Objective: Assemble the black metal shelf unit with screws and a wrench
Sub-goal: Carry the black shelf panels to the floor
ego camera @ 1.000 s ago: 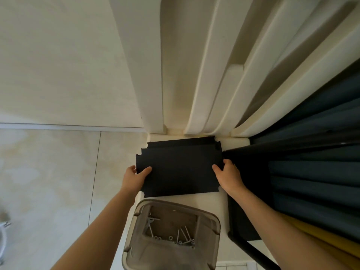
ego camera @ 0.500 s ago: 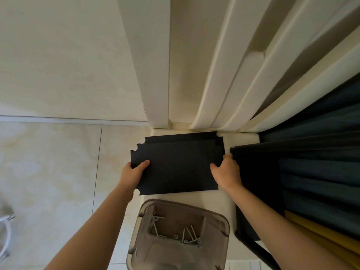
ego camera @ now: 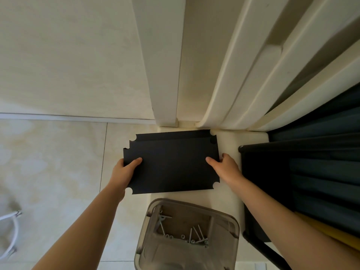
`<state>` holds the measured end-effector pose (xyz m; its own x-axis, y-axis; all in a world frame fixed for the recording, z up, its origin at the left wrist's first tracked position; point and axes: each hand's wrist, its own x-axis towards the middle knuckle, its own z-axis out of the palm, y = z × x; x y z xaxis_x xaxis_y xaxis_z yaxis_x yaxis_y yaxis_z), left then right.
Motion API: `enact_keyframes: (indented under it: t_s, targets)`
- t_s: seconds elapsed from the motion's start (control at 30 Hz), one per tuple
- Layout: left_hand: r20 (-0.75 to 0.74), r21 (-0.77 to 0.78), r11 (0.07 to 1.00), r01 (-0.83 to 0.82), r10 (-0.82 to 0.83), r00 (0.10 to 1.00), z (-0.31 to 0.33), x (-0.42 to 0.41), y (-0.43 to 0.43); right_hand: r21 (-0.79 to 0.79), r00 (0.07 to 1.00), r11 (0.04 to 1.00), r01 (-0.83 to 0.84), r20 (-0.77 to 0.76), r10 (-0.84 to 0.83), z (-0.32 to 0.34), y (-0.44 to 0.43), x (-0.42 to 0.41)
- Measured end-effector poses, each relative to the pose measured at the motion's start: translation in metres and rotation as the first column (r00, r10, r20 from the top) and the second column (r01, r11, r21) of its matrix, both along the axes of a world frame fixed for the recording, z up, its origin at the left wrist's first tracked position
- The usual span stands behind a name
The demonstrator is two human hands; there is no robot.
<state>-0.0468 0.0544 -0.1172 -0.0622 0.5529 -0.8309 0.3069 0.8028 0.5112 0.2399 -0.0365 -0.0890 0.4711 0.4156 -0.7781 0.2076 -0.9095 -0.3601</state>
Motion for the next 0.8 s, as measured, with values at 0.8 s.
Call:
enact_keyframes:
  t_s: [0.8]
  targets:
    - [0.001,0.104,0.941,-0.323,0.324,0.946,0.04,-0.09,-0.015,0.234,0.992,0.97,-0.073,-0.087,0.095,0.047,0.038,-0.092]
